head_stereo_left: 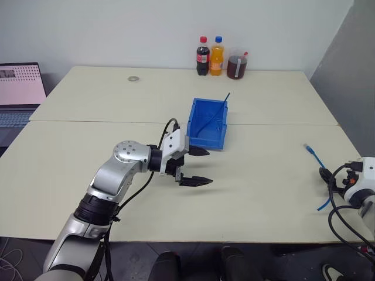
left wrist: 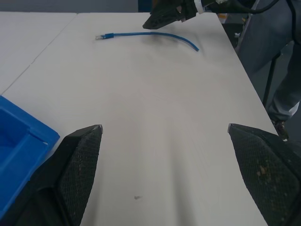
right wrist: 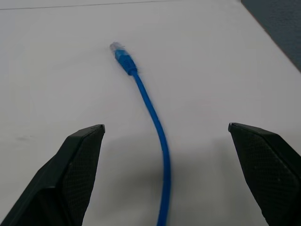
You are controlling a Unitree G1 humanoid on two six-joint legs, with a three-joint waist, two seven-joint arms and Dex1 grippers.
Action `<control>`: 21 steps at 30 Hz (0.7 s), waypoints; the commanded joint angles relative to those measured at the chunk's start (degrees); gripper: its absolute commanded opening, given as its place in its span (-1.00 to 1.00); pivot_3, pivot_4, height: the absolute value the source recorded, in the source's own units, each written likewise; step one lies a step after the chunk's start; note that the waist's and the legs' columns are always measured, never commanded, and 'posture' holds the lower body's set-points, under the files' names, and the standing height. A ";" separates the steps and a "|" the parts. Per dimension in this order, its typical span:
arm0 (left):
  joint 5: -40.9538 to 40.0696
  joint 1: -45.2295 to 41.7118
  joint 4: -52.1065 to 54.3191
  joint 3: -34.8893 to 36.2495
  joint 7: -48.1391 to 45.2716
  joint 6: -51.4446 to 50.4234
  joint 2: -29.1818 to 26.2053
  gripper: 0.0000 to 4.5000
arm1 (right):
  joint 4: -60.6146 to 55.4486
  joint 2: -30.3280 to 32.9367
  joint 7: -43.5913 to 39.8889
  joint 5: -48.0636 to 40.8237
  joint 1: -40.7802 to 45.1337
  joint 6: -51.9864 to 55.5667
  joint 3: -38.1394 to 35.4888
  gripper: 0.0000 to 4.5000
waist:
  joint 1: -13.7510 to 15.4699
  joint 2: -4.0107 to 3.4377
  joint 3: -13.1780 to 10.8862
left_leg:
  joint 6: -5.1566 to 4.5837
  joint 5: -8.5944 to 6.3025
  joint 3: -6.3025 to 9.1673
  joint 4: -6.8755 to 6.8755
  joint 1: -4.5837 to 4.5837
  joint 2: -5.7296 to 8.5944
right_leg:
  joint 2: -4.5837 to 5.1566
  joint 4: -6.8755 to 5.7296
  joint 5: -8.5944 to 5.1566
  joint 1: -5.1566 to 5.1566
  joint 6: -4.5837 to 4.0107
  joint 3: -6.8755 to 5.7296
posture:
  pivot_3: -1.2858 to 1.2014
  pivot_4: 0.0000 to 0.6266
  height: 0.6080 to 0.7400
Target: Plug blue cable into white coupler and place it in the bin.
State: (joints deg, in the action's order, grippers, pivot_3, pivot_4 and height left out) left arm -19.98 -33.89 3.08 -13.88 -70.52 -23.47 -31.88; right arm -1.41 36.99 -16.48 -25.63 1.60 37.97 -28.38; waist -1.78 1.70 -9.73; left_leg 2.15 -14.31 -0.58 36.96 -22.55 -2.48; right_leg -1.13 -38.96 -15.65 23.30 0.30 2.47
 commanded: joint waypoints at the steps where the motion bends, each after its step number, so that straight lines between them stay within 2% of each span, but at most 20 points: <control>1: -0.32 -1.40 1.89 -1.15 -1.16 -0.95 0.05 1.00 | 2.14 3.00 -2.85 0.20 1.71 2.55 0.43 0.99 | 0.00 0.00 0.00 | 0.00 0.00 0.00 0.00 0.00 0.00 | 0.00 0.00 -0.01 0.00 0.01 0.00 | 0.03 -0.52 1.00; 5: 0.12 -1.59 2.02 -1.77 -1.60 -0.46 -0.11 1.00 | 3.06 4.57 -5.65 -0.61 2.03 6.57 1.36 0.99 | -0.08 0.00 0.00 | 0.00 0.00 0.00 0.00 0.01 -0.01 | -0.01 0.00 -0.01 0.00 0.01 0.02 | 0.03 -0.52 1.00; 8: 0.23 -1.74 2.07 -1.88 -1.56 -0.64 0.11 1.00 | 2.78 5.45 -6.72 0.02 1.96 7.59 2.24 0.78 | -0.08 0.00 0.00 | 0.00 0.00 0.01 0.01 0.00 -0.02 | -0.02 -0.01 -0.01 0.00 0.02 0.01 | 0.03 -0.52 1.00; 21: 1.45 -2.81 1.02 -3.60 -1.46 -0.67 1.26 1.00 | 1.49 5.63 -6.36 1.48 3.41 10.70 5.05 -0.64 | -0.14 0.01 0.00 | 0.00 0.00 0.01 0.03 0.01 -0.04 | -0.04 -0.01 0.00 0.00 0.03 0.01 | 0.03 -0.52 1.00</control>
State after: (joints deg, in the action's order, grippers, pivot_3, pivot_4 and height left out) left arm -18.71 -35.84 2.70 -17.83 -71.89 -24.59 -30.62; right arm 0.96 42.35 -23.08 -24.75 4.72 48.06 -23.29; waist -1.91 1.71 -9.73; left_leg 2.15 -14.31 -0.57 36.99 -22.55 -2.51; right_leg -1.17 -38.97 -15.65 23.29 0.32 2.48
